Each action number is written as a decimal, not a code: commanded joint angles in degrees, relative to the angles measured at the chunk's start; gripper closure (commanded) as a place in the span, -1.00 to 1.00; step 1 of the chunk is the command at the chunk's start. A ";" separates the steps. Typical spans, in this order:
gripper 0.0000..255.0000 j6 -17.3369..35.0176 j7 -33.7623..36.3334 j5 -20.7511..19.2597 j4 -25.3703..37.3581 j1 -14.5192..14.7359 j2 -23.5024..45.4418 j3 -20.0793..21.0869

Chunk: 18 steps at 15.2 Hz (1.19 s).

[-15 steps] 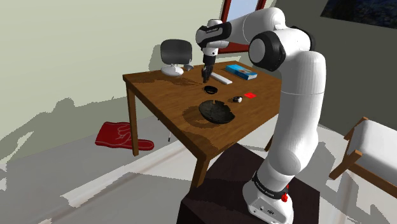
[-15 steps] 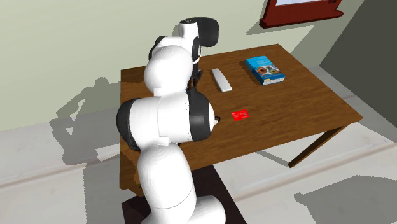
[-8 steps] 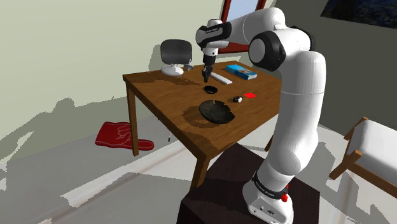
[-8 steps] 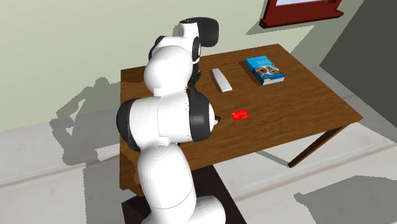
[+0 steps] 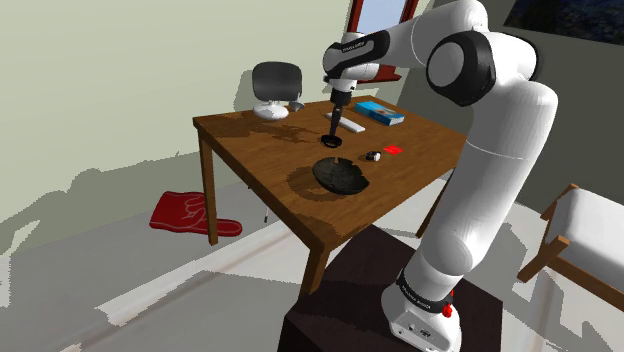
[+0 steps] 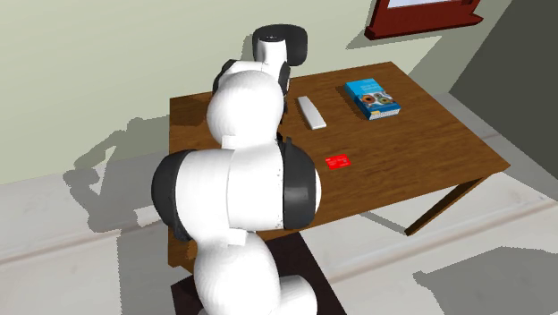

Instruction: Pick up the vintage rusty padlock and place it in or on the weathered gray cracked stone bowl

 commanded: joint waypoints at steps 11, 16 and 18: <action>-1.00 5.96 -2.72 0.51 -5.63 -0.12 0.17 0.22; 1.00 5.95 -2.72 0.51 -5.62 -0.12 0.17 0.22; 1.00 5.87 -2.70 0.50 -5.53 -0.11 0.18 0.23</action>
